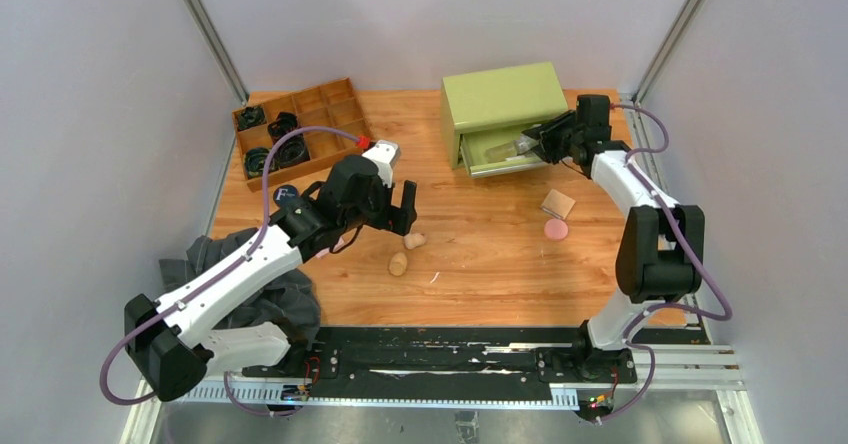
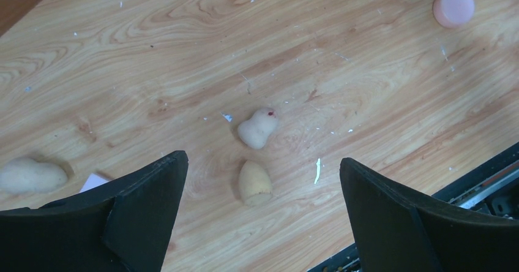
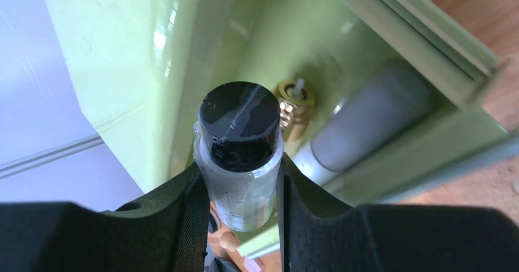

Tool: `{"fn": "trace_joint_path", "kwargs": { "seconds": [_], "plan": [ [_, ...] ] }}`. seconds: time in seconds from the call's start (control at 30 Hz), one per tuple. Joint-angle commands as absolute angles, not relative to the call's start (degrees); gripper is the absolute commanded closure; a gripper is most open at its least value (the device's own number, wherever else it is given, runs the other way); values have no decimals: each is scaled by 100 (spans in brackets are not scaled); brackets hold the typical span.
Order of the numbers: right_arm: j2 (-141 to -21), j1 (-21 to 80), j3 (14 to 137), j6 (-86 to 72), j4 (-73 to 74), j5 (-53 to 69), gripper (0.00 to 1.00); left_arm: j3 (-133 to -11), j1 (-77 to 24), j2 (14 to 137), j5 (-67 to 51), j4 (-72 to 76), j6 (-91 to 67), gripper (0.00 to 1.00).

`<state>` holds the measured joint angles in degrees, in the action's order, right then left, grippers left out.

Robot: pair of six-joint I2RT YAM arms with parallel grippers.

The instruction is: Organize the makeup

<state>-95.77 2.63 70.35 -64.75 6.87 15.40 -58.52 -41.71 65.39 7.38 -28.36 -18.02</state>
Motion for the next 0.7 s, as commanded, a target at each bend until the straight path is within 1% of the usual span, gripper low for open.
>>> {"fn": "trace_joint_path", "kwargs": {
  "seconds": [0.0, 0.13, 0.2, 0.23, 0.47, 0.57, 0.67],
  "plan": [
    [-9831, 316, 7484, -6651, 415, 1518, 81, -5810, -4122, 6364, 836, -2862, -1865, 1],
    [-9837, 312, 7486, -6673, 501, 1532, 63, -5809, -4122, 6401, 783, -2902, -1873, 1],
    [-9755, 316, 7427, -6632, 498, 1521, 52, -5816, -4122, 6407, 781, -2909, -1884, 1],
    [-9705, 316, 7418, -6589, 493, 1521, 49, -5827, -4122, 6417, 782, -2905, -1876, 1],
    [-9327, 310, 7413, -6179, 658, 1668, 47, -5950, -4118, 6504, 832, -2942, -1755, 0],
    [-8999, 308, 7279, -5805, 674, 1747, 48, -5946, -4113, 6491, 883, -2944, -1723, 0],
    [-8566, 308, 6987, -5261, 694, 1727, 52, -5916, -4105, 6495, 890, -2909, -1724, 0]
  ]
}}
